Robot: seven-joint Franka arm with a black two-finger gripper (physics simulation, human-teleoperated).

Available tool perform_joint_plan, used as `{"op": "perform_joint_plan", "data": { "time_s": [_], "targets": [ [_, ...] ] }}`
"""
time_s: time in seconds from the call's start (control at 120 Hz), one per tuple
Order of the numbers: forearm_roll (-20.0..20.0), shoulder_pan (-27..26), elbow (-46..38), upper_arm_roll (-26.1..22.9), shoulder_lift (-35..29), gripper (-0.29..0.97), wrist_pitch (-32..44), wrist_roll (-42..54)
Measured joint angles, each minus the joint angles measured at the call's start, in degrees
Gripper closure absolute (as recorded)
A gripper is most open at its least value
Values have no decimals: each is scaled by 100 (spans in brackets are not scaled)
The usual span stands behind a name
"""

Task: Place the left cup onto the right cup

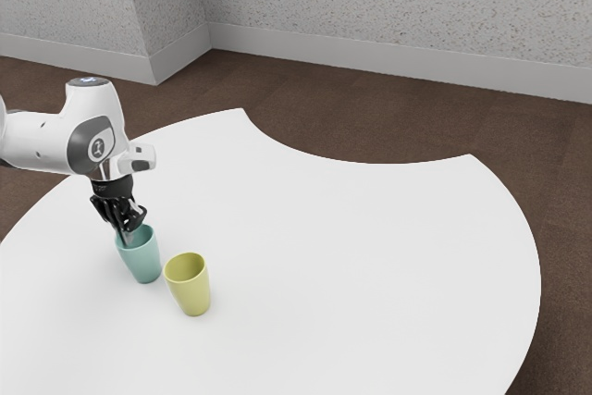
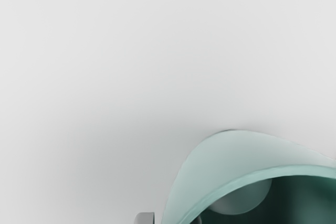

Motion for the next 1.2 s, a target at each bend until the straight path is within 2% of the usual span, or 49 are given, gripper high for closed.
{"op": "perform_joint_plan", "data": {
  "time_s": [0.442, 1.2],
  "targets": [
    [51, -18, 0, -16, -76, 78, 13, -43],
    [78, -257, 25, -46, -793, 79, -271, -72]
  ]
}}
